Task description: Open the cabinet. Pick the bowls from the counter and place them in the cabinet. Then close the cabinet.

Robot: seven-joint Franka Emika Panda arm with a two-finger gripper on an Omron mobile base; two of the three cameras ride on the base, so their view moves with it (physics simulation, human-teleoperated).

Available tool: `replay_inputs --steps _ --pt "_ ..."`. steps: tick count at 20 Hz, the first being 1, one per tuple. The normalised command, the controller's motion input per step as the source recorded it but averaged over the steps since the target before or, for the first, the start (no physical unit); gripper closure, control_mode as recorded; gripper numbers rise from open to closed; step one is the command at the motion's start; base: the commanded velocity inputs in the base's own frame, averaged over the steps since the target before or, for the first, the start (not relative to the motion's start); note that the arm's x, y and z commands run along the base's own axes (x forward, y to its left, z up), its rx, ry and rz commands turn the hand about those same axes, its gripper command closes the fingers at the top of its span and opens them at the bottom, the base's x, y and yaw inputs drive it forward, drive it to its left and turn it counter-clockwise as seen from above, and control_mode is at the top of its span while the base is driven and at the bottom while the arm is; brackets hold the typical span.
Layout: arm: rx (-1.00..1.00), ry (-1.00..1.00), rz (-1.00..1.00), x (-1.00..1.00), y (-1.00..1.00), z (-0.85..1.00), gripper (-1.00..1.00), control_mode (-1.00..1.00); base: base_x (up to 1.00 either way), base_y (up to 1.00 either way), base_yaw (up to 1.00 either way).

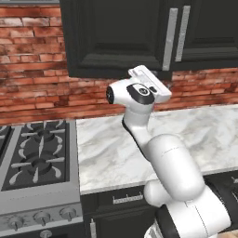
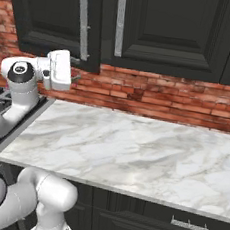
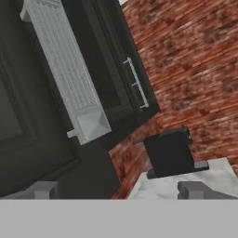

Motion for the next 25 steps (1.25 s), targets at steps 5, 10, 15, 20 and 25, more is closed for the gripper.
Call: replay_inputs --steps 5,10,15,20,25 --pt "0.02 -0.01 -0.05 0.80 -0.83 0.00 -1.00 -1.00 0.00 0.00 0.00" --pt "-0.03 -0.04 -0.16 0.92 -0.34 0.00 -1.00 -1.00 0.00 0.00 0.00" --pt "-0.09 -0.01 -0.18 1.00 -0.04 0.00 -1.00 -1.00 0.00 0.00 0.00" --pt "-0.05 -0.02 -0.04 1.00 0.00 0.00 -1.00 -1.00 0.00 0.00 0.00" --pt "0.00 0.00 0.18 1.00 -0.21 0.05 -1.00 -1.00 0.00 0.00 0.00"
